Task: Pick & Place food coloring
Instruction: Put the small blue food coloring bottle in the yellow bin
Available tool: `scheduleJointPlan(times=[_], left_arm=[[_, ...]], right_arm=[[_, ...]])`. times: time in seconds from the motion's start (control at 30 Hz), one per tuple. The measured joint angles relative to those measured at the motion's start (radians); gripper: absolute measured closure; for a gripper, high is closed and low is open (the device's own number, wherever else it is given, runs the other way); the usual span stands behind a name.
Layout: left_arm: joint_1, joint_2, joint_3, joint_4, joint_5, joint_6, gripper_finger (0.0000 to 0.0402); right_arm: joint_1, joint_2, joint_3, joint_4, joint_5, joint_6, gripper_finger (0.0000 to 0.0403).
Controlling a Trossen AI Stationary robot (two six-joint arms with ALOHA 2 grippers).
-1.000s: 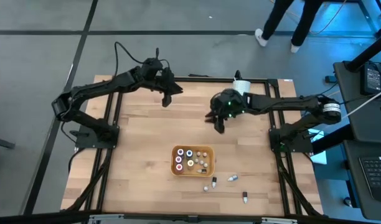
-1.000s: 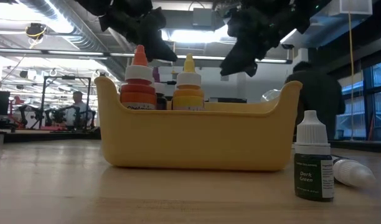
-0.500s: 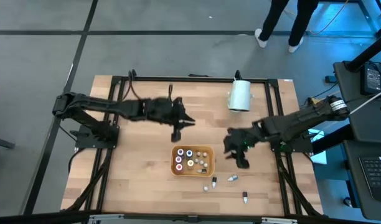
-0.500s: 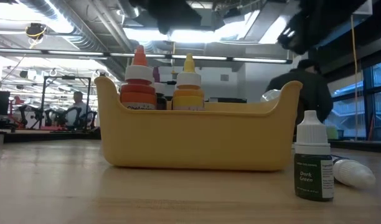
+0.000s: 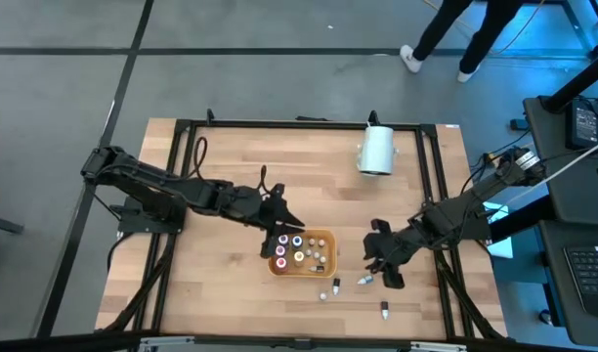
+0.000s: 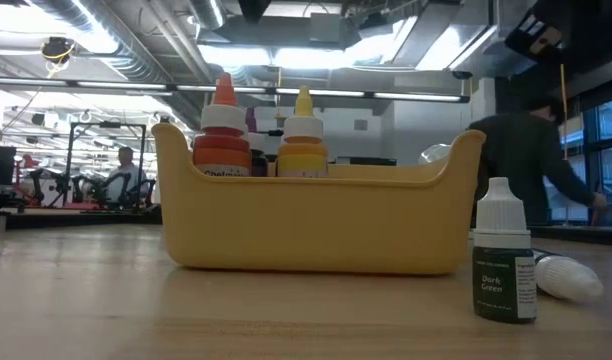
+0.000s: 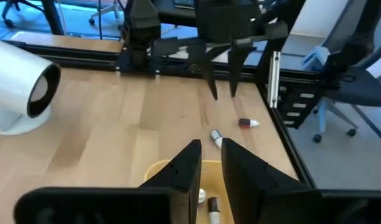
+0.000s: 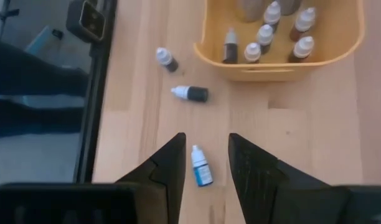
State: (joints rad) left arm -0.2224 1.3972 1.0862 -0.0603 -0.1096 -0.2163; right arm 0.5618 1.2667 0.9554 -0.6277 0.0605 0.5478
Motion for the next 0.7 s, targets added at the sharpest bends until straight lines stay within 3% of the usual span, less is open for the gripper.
scheduleJointPlan(times=[0.37, 0.7], left_arm=[[-0.001, 0.0, 0.0, 0.036, -0.001, -0.127, 0.0329], [-0.006, 0.057, 0.0, 0.036, -0.001, -0.122, 0.0217]], right_arm=[[0.002, 0.0, 0.0, 0.038, 0.01, 0.05, 0.028], [-0.001, 0.0, 0.0, -0.019, 0.051, 0.048, 0.028]])
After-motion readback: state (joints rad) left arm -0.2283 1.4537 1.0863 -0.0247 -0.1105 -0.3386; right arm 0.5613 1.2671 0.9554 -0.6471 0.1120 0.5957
